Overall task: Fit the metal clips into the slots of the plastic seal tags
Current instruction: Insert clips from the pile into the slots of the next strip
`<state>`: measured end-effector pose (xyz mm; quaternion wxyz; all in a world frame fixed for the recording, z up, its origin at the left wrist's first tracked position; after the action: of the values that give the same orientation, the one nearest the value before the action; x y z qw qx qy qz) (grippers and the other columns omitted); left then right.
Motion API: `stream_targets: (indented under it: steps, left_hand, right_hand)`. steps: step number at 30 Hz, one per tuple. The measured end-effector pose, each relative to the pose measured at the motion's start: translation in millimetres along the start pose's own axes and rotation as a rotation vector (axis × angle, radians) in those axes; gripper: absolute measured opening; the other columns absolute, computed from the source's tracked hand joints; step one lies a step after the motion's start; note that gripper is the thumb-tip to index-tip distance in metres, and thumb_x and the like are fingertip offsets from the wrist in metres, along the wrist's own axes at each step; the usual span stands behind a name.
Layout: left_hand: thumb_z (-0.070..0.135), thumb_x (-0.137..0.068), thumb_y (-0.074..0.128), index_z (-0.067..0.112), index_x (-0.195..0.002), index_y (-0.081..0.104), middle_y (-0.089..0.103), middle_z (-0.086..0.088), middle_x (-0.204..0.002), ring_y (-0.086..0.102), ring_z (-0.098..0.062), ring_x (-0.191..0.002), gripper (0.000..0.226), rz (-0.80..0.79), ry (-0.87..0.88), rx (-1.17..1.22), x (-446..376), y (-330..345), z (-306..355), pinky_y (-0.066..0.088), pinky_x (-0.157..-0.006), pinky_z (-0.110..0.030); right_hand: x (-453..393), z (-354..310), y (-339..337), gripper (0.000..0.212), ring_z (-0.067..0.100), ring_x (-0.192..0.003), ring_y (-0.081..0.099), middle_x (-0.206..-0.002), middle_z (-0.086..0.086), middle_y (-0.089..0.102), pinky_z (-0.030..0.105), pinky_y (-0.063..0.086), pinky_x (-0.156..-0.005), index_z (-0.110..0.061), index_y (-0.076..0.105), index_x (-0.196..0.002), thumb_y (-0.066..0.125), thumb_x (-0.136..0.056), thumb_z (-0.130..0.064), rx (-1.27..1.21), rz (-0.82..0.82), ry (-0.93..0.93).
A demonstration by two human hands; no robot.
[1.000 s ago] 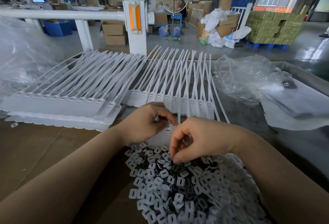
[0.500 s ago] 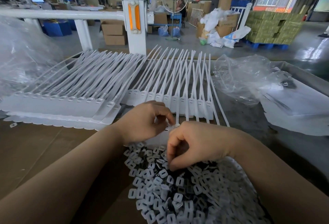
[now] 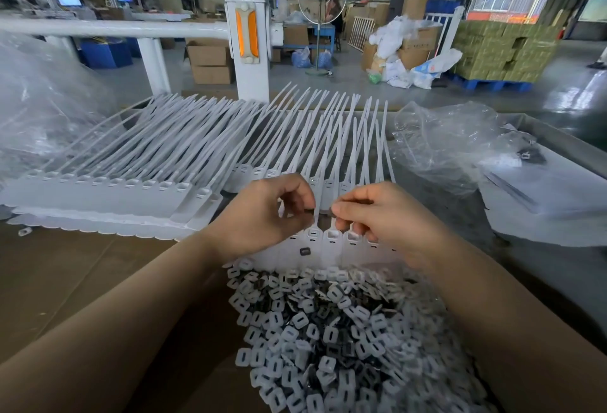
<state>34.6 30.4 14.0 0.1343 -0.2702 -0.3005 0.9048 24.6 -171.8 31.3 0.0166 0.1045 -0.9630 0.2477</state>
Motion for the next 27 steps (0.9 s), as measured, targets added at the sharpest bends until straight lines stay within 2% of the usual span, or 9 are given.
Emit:
stream_targets:
  steps: [3,7,12,17,22,27]
  left_hand:
    - [0.009,-0.079,0.080,0.018,-0.091,0.066,0.064,0.006,-0.076,0.059,-0.010,-0.072,0.021,0.040,0.081,-0.010,1,5,6,0.042,-0.066,-0.013]
    - [0.016,-0.080,0.080,0.016,-0.092,0.070,0.067,0.003,-0.077,0.062,-0.014,-0.074,0.015,0.077,0.137,-0.054,0,7,11,0.049,-0.068,-0.027]
    - [0.013,-0.084,0.077,0.020,-0.083,0.071,0.069,0.016,-0.075,0.063,-0.008,-0.071,0.008,0.056,0.079,0.022,-1,5,13,0.044,-0.067,-0.013]
    - [0.010,-0.088,0.072,0.011,-0.082,0.069,0.067,0.001,-0.071,0.057,-0.002,-0.063,0.007,0.004,-0.070,0.157,-3,4,13,0.043,-0.062,-0.012]
    - [0.012,-0.089,0.071,0.015,-0.081,0.070,0.065,0.009,-0.069,0.053,-0.002,-0.062,0.009,-0.050,-0.135,0.212,-3,4,14,0.042,-0.061,-0.011]
    - [0.016,-0.088,0.072,0.021,-0.081,0.071,0.069,0.014,-0.072,0.056,-0.001,-0.066,0.008,-0.072,-0.165,0.195,-3,6,12,0.045,-0.064,-0.014]
  right_hand:
    - [0,-1,0,0.007,0.000,-0.052,0.053,-0.072,-0.005,0.074,0.011,0.039,-0.046,-0.020,0.073,-0.088,0.068,-0.092,-0.023,-0.065,-0.017,0.009]
    - [-1,-2,2,0.009,0.001,-0.053,0.052,-0.072,-0.005,0.074,0.011,0.038,-0.044,-0.020,0.073,-0.086,0.068,-0.092,-0.023,-0.078,-0.028,0.005]
    - [1,-3,5,0.016,0.001,-0.053,0.050,-0.072,-0.004,0.074,0.011,0.037,-0.044,-0.020,0.074,-0.083,0.064,-0.095,-0.024,-0.068,-0.037,-0.027]
    - [0,-4,0,0.015,-0.006,-0.052,0.056,-0.071,-0.010,0.072,0.010,0.039,-0.048,-0.026,0.073,-0.084,0.063,-0.095,-0.027,0.003,0.058,-0.089]
    - [0,-4,1,0.012,-0.007,-0.051,0.056,-0.069,-0.013,0.070,0.007,0.038,-0.046,-0.027,0.073,-0.081,0.068,-0.091,-0.027,0.055,0.062,-0.158]
    - [-1,-1,3,0.016,0.001,-0.049,0.049,-0.070,0.003,0.069,0.015,0.040,-0.046,-0.023,0.072,-0.080,0.064,-0.093,-0.029,0.176,0.046,-0.176]
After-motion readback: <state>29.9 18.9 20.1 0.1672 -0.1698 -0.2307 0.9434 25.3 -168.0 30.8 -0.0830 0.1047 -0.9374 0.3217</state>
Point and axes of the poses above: each hand's wrist, its own x-axis away from the middle knuckle, its own y-axis out of the palm, z = x × y, the point moved 1 cm from there along -x, towards the middle knuckle
